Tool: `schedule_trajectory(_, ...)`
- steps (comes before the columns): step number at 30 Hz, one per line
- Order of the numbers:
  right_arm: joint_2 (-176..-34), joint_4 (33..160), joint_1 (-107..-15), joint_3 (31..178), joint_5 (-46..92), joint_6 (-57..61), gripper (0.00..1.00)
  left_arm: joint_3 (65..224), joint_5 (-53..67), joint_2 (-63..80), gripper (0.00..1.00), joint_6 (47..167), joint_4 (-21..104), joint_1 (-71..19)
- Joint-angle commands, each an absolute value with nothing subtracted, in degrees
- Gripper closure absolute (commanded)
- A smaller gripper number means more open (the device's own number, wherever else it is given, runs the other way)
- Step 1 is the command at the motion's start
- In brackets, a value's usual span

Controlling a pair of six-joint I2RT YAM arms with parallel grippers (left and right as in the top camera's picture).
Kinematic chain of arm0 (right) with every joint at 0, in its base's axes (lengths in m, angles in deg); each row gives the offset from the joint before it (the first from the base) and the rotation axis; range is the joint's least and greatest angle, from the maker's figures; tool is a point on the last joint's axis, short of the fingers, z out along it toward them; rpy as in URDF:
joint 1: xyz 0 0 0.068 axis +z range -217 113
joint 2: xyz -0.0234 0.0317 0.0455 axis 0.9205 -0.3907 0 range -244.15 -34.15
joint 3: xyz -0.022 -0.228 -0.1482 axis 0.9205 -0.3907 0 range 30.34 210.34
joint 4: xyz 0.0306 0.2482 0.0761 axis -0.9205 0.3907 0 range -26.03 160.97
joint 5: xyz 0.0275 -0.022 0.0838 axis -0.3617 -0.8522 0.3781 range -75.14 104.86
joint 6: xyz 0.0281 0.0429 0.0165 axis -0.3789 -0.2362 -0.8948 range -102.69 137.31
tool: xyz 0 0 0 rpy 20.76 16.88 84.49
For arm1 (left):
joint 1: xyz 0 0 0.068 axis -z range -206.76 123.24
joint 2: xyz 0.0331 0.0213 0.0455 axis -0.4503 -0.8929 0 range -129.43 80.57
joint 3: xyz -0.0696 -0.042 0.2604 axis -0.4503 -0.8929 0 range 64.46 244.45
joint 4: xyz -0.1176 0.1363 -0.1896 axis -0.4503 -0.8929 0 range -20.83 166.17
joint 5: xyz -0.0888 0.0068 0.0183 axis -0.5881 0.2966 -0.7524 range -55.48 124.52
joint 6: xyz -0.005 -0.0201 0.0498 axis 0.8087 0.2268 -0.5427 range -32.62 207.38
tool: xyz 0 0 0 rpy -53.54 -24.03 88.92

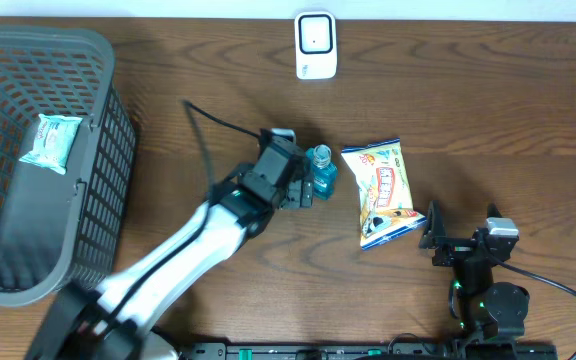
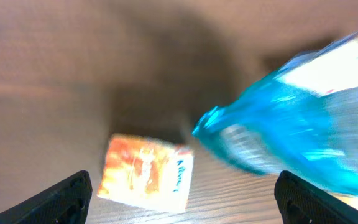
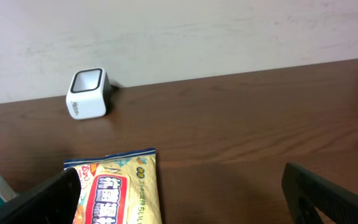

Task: Scan the item barcode
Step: 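Place the orange box on the table left of the bottle, then reach the left gripper into the basket toward the green wipes pack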

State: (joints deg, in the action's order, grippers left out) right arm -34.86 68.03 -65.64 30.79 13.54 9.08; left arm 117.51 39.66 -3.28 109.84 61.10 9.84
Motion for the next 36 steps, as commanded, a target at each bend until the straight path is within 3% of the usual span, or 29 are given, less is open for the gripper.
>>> schedule_trajectory(1,-34.6,68.1,-65.8,30.7,13.0,9.9,0.01,119.8,44.7,6.2,0.07,108.2,60.7,9.9)
schedule_trajectory(10,-34.6,68.1,-65.8,30.7,13.0,9.9,0.01,119.8,77.6,27.2,0.01,105.6,57.2,9.1)
schedule_trajectory(15,-34.6,68.1,-65.8,30.7,13.1,9.9,0.01,120.2,79.7,30.4,0.01,99.3,63.6,-1.0)
schedule_trajectory(20,-34.6,68.1,-65.8,30.7,13.1,9.9,0.01,123.4,67.1,30.2,0.01,105.6,61.0,-17.5)
schedule_trajectory(29,-34.6,68.1,-65.8,30.7,13.1,9.9,0.01,125.6,23.6,20.7,0.01,116.6,57.9,-51.0)
schedule_trajectory(32,-34.6,68.1,-65.8,30.7,13.1,9.9,0.01,125.7,15.1,15.6,0.01,118.6,59.2,-57.7)
schedule_trajectory(36,-34.6,68.1,-65.8,30.7,13.1,9.9,0.01,125.7,14.3,7.6,0.02,119.0,59.1,-60.6)
